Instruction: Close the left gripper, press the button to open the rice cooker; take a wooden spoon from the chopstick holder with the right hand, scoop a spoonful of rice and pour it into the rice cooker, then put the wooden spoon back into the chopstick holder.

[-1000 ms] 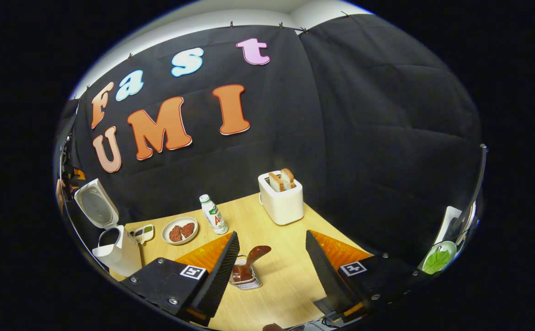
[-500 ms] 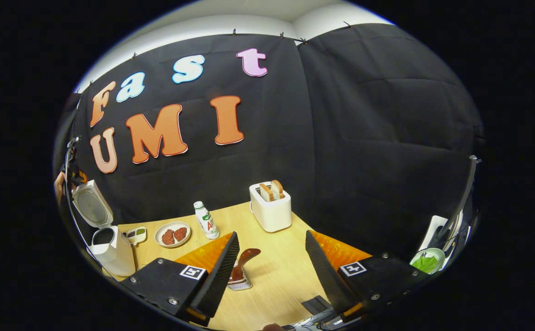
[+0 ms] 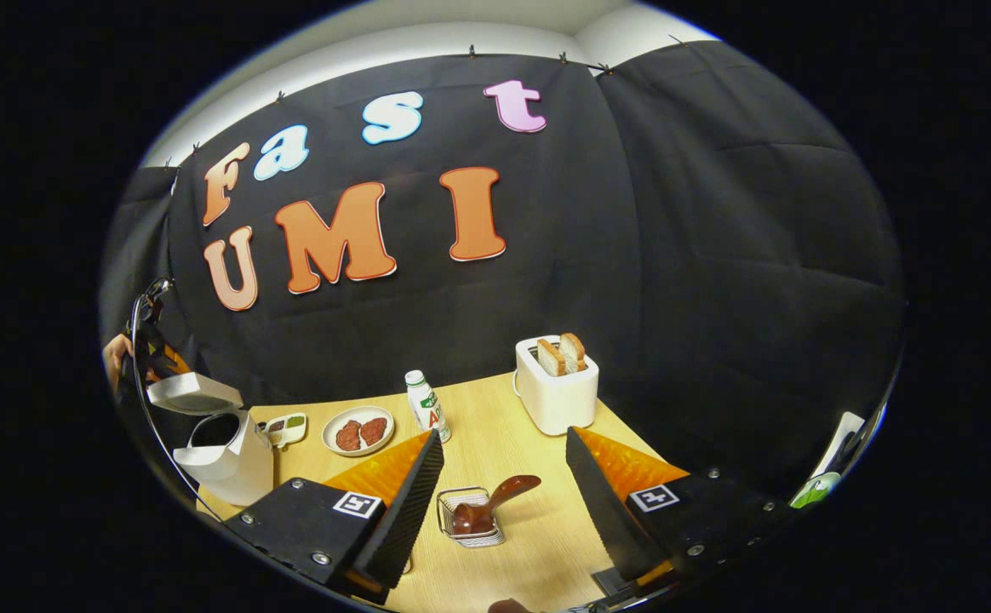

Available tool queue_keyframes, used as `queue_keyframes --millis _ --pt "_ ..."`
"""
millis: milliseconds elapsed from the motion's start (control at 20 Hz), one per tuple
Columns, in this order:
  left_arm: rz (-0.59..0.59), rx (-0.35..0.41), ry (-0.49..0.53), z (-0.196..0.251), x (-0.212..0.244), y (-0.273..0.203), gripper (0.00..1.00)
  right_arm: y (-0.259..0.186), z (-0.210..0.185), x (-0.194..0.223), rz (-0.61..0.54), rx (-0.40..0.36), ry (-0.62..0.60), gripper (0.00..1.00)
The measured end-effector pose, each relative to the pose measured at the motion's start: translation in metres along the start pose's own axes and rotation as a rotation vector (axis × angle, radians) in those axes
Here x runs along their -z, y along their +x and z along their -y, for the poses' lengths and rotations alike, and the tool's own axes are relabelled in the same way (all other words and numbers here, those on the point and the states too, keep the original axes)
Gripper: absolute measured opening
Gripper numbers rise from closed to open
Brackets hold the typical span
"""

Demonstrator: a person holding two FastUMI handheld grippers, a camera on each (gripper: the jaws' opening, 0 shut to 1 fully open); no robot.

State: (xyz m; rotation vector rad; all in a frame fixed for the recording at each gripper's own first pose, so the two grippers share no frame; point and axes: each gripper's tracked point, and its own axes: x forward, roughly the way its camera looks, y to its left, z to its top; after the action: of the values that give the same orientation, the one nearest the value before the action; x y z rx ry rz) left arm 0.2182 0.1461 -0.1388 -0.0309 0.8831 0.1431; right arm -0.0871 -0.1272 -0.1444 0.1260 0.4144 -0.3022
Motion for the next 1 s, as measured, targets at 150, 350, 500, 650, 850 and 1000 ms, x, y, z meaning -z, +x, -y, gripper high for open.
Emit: queue_keyframes --millis 150,350,500,650,850,1000 --pt "-0.098 -0.010 -0.001 -0.002 0.041 0.009 1.00 0.008 -0.009 0.000 -0.007 -0.039 0.003 0.90" --pt "-0.208 -0.041 0.036 0.000 0.084 0.027 1.00 0.015 -0.023 0.003 -0.016 -0.084 -0.020 0.90" --pt "-0.245 -0.050 0.012 0.000 0.091 0.036 1.00 0.017 -0.026 0.008 -0.022 -0.105 -0.031 0.90" --pt "-0.274 -0.062 0.010 -0.001 0.097 0.034 1.00 0.017 -0.029 0.011 -0.024 -0.114 -0.040 0.91" --pt "-0.182 -0.073 0.003 0.000 0.094 0.033 1.00 0.015 -0.030 0.014 -0.023 -0.118 -0.051 0.90" --pt "-0.060 -0.013 -0.036 0.016 0.085 0.019 1.00 0.015 -0.033 0.008 -0.009 -0.126 -0.072 0.90"
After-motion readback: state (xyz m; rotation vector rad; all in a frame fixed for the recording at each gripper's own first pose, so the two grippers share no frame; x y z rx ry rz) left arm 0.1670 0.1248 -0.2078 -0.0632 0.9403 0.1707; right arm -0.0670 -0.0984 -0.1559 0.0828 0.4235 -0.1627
